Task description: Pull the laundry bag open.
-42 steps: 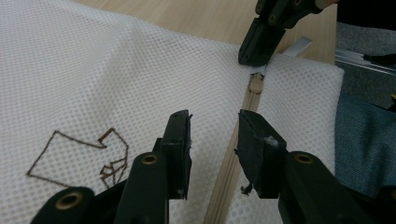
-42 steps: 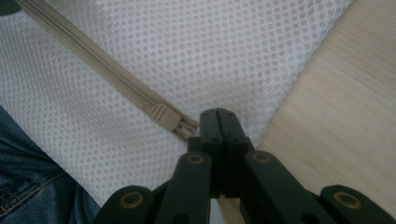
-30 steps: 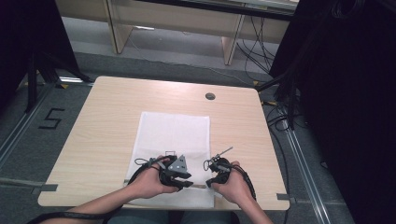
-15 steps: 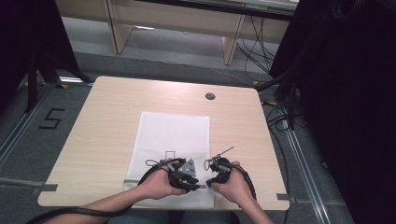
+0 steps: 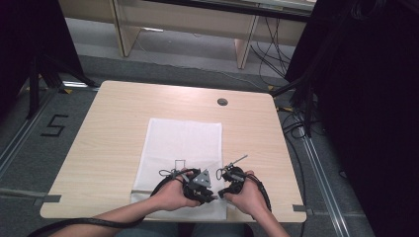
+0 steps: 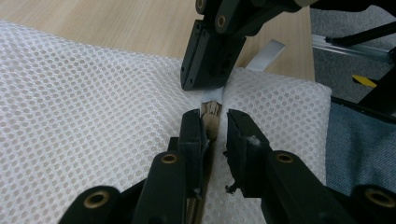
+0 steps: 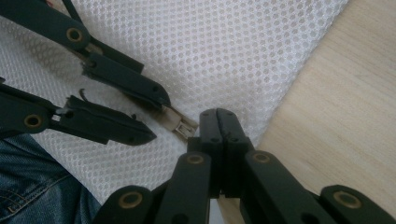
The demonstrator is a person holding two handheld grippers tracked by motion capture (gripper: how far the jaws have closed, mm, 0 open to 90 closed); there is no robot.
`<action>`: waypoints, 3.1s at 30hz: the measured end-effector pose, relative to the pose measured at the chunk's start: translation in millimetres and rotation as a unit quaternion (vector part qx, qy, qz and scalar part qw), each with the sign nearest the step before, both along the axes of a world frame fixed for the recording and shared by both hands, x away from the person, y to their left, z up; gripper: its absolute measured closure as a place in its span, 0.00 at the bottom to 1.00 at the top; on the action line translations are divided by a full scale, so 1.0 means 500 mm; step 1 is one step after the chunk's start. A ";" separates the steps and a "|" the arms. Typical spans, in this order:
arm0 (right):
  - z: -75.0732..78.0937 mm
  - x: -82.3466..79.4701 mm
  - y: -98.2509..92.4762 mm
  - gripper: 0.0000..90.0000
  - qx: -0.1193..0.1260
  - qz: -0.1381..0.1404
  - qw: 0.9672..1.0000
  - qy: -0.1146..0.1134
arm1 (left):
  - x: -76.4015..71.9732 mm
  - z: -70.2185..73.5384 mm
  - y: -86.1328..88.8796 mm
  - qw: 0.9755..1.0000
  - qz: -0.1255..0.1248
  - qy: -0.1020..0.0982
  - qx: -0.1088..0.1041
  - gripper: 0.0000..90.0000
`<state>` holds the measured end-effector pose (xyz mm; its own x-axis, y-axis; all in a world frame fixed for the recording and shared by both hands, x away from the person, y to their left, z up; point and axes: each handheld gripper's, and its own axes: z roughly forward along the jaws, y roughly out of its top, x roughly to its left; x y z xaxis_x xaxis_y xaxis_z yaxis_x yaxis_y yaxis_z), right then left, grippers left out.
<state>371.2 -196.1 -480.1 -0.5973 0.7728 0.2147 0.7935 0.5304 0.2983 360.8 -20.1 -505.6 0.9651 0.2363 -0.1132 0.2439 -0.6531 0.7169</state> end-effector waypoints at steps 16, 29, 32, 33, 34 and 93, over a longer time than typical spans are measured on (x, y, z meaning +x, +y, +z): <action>-0.001 0.000 -0.002 1.00 0.005 0.002 1.000 -0.002 | -0.003 -0.003 -0.020 1.000 0.001 -0.009 0.008 0.90; -0.001 0.001 -0.003 1.00 0.007 -0.003 1.000 0.001 | -0.004 0.001 -0.019 1.000 0.010 -0.003 0.007 0.91; 0.000 -0.001 0.000 1.00 0.002 -0.002 1.000 0.001 | -0.004 0.001 -0.018 1.000 0.006 -0.009 0.007 0.91; -0.001 0.001 -0.002 1.00 0.002 0.002 1.000 0.001 | -0.004 0.001 -0.018 1.000 0.007 -0.009 0.006 0.91; -0.001 0.001 -0.002 1.00 0.002 0.002 1.000 0.001 | -0.004 0.001 -0.018 1.000 0.007 -0.009 0.006 0.91; -0.003 -0.003 -0.004 1.00 0.011 -0.002 1.000 -0.001 | -0.008 0.002 -0.012 0.999 0.033 0.019 -0.008 0.97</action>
